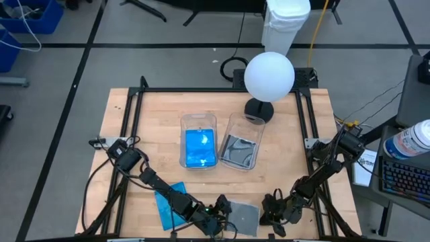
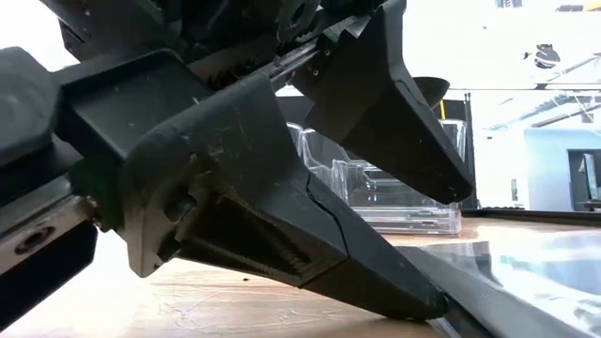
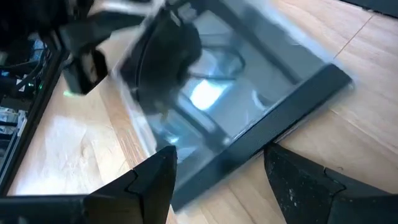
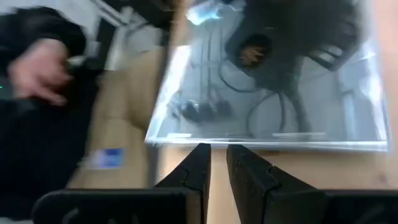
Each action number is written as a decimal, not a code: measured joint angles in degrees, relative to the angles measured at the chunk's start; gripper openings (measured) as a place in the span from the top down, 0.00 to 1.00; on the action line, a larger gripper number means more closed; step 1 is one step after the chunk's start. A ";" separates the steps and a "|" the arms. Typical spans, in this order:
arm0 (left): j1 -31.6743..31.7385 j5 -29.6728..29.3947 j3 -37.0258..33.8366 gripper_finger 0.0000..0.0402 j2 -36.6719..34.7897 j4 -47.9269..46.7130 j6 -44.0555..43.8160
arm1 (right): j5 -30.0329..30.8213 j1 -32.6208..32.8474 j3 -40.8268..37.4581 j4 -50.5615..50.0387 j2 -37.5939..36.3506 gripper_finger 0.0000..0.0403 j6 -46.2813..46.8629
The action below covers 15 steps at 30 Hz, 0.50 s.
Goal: Pick & place jewel cases by type
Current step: Put the black cd case into the right transparent bin
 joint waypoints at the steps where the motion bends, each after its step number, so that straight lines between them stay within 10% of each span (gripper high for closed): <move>1: 0.00 0.02 0.00 0.39 0.00 -0.01 -0.01 | -0.54 0.03 0.07 1.23 0.07 0.87 0.23; 15: 3.79 0.62 -0.04 0.39 0.00 -0.01 -3.90 | -0.67 -0.09 0.46 8.12 -0.28 0.75 -2.92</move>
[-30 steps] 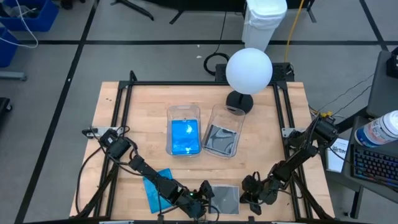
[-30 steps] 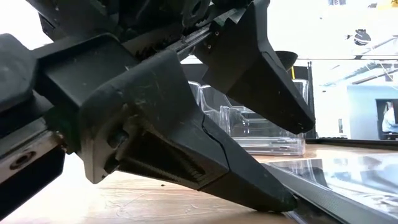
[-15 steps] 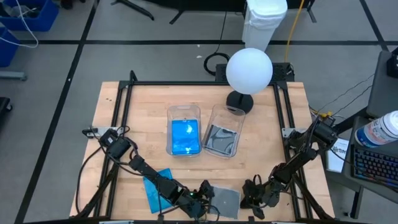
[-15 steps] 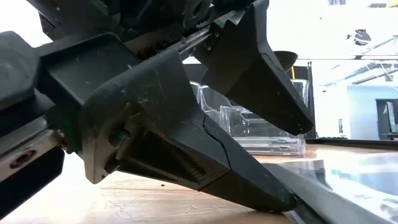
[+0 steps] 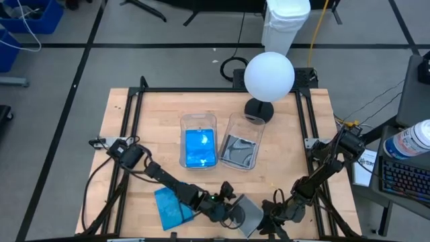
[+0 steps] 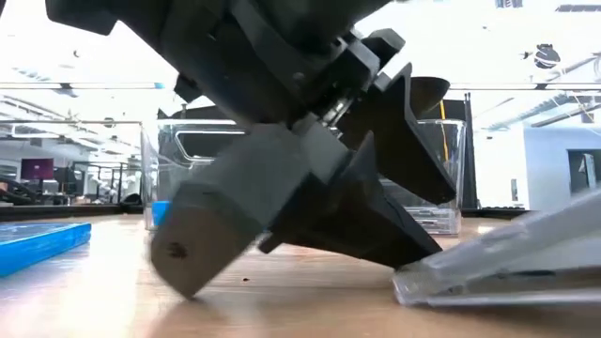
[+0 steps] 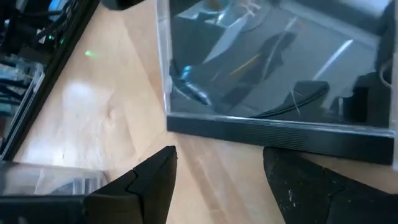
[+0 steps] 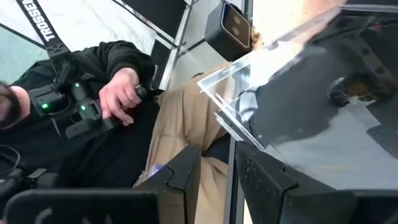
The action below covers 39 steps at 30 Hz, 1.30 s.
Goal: Pick & place jewel cases by type
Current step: Put the black cd case into the right transparent bin
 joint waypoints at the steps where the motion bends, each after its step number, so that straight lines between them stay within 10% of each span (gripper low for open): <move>1: 0.19 0.17 0.00 0.39 0.00 0.01 -0.07 | 0.03 -0.11 0.00 -0.15 0.00 0.75 -0.08; 19: 0.40 1.07 -0.07 0.39 0.00 0.06 -1.00 | 3.80 -0.15 -0.22 0.32 -0.09 0.75 -5.17; 27: 0.19 0.80 -0.07 0.39 0.00 -0.32 -3.21 | 6.64 0.56 -0.33 1.45 -0.09 0.75 -21.47; 39: 1.25 5.54 0.23 0.39 0.37 2.46 -6.90 | 25.18 2.11 -0.71 -7.59 0.40 0.75 -39.25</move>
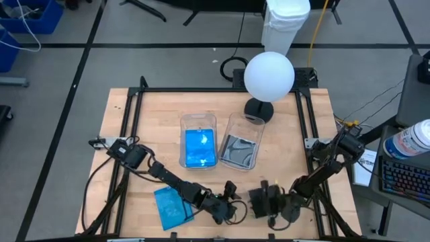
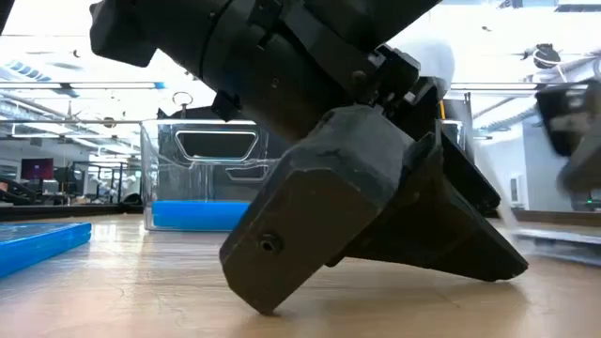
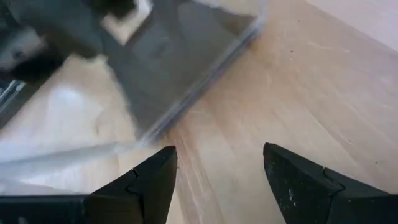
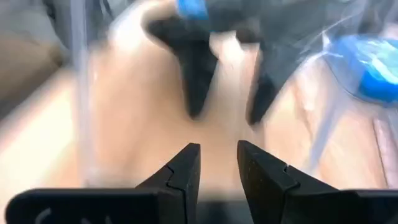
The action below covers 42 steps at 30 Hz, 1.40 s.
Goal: Pick & place jewel cases by type
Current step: Put the black cd case into the right transparent bin
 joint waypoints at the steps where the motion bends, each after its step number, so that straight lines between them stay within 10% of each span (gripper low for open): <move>1: 0.15 0.66 -0.03 0.39 0.00 0.20 0.03 | -0.08 -0.05 0.43 -0.24 -0.29 0.75 1.58; 19: 0.21 -0.49 -0.24 0.39 -0.07 6.13 2.53 | -4.30 -0.77 0.39 -2.47 -0.28 0.69 16.06; 27: -1.64 -9.12 -0.14 0.39 -0.34 2.19 1.35 | -7.34 1.92 6.50 -1.51 -0.28 0.68 6.06; 42: -0.30 -8.89 -0.44 0.39 -6.14 -15.43 -10.99 | -10.66 5.28 57.66 -67.72 19.87 0.66 6.28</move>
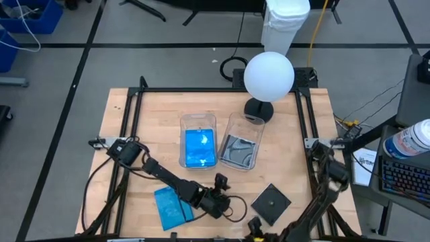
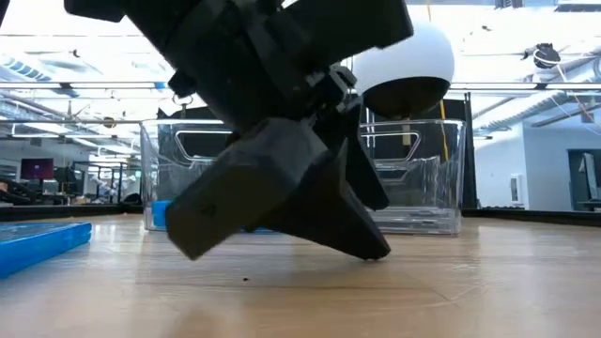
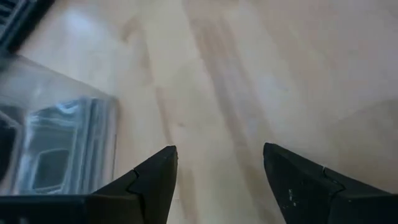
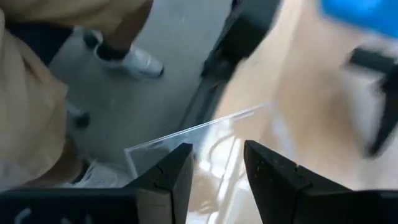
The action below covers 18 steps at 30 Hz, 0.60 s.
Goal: Pick & place jewel cases by type
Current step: Put the black cd case into the right transparent bin
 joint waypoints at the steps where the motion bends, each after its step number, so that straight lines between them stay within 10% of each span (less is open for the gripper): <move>1: 0.03 1.32 0.04 0.39 -0.05 -0.29 -0.14 | -1.09 -0.05 2.68 -2.62 2.14 0.66 1.81; 9: -0.04 3.32 0.17 0.39 -0.24 -2.42 -3.21 | -1.15 1.15 18.92 -11.72 9.12 0.54 7.71; 18: -0.02 6.19 0.19 0.39 -0.30 -2.57 -5.90 | -1.36 2.42 18.77 -8.53 13.52 0.30 13.69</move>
